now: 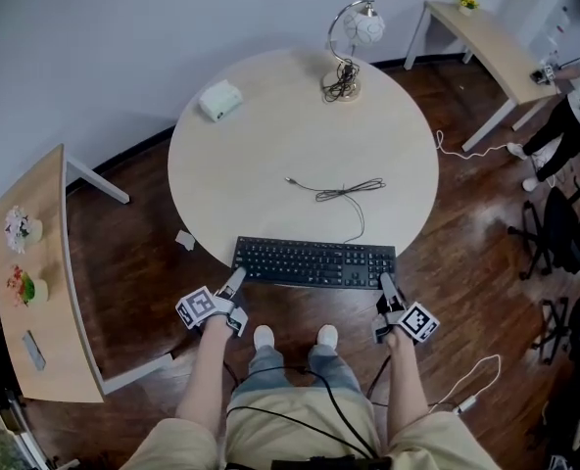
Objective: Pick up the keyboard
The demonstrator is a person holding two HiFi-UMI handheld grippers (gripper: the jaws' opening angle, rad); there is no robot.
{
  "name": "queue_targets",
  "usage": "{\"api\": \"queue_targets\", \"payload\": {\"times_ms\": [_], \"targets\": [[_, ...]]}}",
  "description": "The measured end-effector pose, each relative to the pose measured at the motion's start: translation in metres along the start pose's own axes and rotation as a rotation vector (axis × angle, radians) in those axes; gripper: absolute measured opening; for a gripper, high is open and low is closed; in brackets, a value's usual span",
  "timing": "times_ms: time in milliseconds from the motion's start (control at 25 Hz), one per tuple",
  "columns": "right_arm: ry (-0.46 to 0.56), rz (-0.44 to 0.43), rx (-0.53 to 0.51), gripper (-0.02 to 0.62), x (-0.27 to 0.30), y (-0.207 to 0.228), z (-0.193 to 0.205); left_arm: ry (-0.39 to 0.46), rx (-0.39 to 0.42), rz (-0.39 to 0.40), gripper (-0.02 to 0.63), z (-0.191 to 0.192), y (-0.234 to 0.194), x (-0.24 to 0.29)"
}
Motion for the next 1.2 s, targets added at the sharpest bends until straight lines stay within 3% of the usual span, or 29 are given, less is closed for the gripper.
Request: {"api": "queue_targets", "payload": {"times_ms": [80, 200, 320, 520, 760, 960, 1200], "targets": [[0.018, -0.037, -0.038, 0.153, 0.011, -0.019, -0.012, 0.050, -0.032, 0.059, 0.104, -0.009, 0.015, -0.008], [0.039, 0.007, -0.110, 0.152, 0.016, -0.050, -0.036, 0.135, -0.071, 0.191, 0.092, -0.029, 0.044, -0.019], [0.080, -0.138, -0.175, 0.152, 0.042, -0.092, -0.059, 0.199, -0.082, 0.306, 0.084, -0.051, 0.080, -0.033], [0.158, -0.277, -0.222, 0.149, 0.069, -0.152, -0.092, 0.265, -0.013, 0.440, 0.084, -0.084, 0.134, -0.055], [0.180, -0.379, -0.261, 0.144, 0.084, -0.203, -0.114, 0.296, 0.066, 0.504, 0.086, -0.103, 0.172, -0.081], [0.213, -0.434, -0.199, 0.135, 0.092, -0.222, -0.122, 0.309, 0.035, 0.568, 0.086, -0.111, 0.188, -0.093], [0.245, -0.474, -0.175, 0.135, 0.091, -0.227, -0.125, 0.317, 0.058, 0.598, 0.086, -0.113, 0.200, -0.100]]}}
Point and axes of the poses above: the fingertips, and each gripper's own axes: x forward along the fingers, y to its right, z out of its underside, the point moved 8 cm from there along -x, backward along the fingers, and after that the axes turned 12 degrees about -z, right-handed, at the moved point
